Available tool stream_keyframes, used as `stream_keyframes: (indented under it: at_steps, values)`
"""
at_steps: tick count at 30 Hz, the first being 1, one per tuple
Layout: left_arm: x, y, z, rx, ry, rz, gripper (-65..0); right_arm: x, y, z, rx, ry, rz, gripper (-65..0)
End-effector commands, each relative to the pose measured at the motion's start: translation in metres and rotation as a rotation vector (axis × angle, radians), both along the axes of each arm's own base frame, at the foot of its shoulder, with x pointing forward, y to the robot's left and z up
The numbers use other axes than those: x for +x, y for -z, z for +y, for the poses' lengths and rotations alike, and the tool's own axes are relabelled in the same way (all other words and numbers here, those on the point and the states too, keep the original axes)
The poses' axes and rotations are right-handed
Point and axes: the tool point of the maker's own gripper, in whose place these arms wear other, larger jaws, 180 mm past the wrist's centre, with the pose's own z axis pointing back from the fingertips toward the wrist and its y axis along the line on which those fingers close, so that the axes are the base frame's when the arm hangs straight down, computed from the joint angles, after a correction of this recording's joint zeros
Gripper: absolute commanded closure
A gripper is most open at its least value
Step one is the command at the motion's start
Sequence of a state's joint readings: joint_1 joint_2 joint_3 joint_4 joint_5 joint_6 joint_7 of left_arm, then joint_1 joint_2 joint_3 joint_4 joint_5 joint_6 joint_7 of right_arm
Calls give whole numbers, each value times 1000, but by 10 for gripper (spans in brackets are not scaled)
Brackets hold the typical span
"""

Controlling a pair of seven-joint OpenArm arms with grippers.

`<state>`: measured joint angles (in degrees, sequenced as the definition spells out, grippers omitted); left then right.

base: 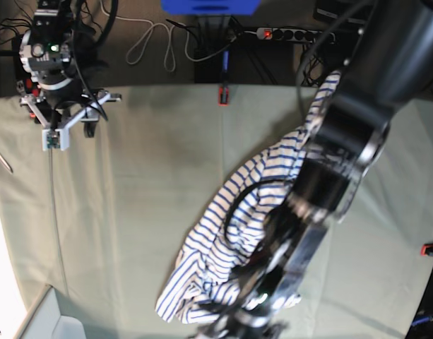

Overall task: Layout the t-shirt on the table in an organized manner, then fold the t-shirt properly
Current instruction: 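Drag the held shirt with the left gripper away from the bundle, spreading it, then release the shirt and reposition the left gripper beside the shirt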

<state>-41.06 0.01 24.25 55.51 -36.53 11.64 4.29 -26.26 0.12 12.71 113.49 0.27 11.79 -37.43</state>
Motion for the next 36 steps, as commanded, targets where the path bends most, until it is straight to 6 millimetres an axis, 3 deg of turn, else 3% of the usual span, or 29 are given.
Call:
stream_keyframes:
  at_steps: [1, 9, 14, 18, 21, 32, 36]
  values:
    - [-5, -24, 6, -17, 1, -80, -342, 6, -8, 6, 5, -23, -38, -306]
    - [-144, 95, 65, 63, 30, 80, -340, 18, -13, 23, 23, -70, -65, -306]
    - [-224, 150, 104, 127, 24, 238, -340, 22, -14, 30, 29, -93, -71, -306]
    - [-268, 166, 147, 116, -88, 320, -340, 22, -14, 35, 36, -107, -74, -306]
    - [-294, 172, 168, 120, -142, 367, -340, 23, -14, 39, 40, -115, -75, -306]
    - [-373, 210, 173, 137, -144, 554, -339, 21, -13, 38, 40, -113, -68, -306]
    - [-390, 214, 183, 149, -168, 589, -339, 20, -12, 38, 40, -113, -65, -306]
